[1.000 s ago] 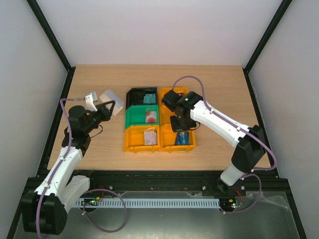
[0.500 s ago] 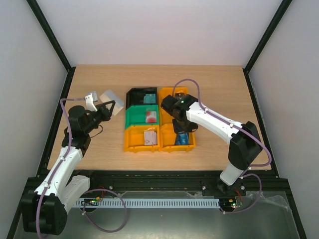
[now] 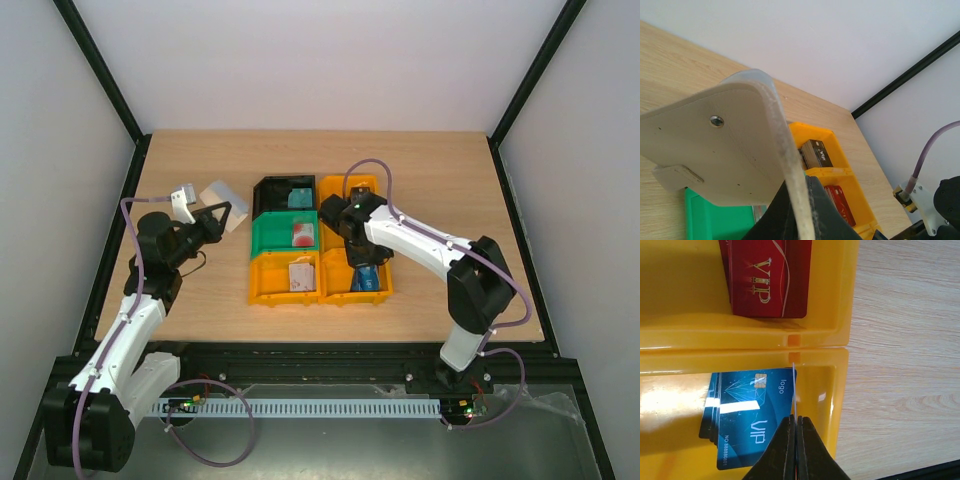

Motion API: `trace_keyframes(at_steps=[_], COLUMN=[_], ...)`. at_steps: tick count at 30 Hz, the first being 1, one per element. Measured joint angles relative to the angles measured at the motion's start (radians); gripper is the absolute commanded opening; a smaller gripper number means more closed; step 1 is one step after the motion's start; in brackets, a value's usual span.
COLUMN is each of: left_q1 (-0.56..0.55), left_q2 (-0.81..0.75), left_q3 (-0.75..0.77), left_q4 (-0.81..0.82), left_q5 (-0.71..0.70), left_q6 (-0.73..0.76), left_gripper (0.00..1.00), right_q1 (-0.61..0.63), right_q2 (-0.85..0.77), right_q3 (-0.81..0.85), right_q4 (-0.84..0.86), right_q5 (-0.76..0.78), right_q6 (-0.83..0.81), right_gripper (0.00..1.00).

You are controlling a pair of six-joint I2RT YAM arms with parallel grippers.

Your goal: Take the credit cards out of the card holder

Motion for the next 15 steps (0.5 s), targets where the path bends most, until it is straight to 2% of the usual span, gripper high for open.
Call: trace_keyframes(at_steps=[15], left_q1=[0.000], left_q2=[0.000], left_q3=[0.000], left_q4=[0.000], left_q5=[0.000], left_q6=[0.003], left_gripper=[0.02], right_q1=[0.049], right_q2=[0.025], right_q3=[-0.031], right_q4=[0.024], right_q5=[0.045], right_q6=[0.020], right_gripper=[0.02])
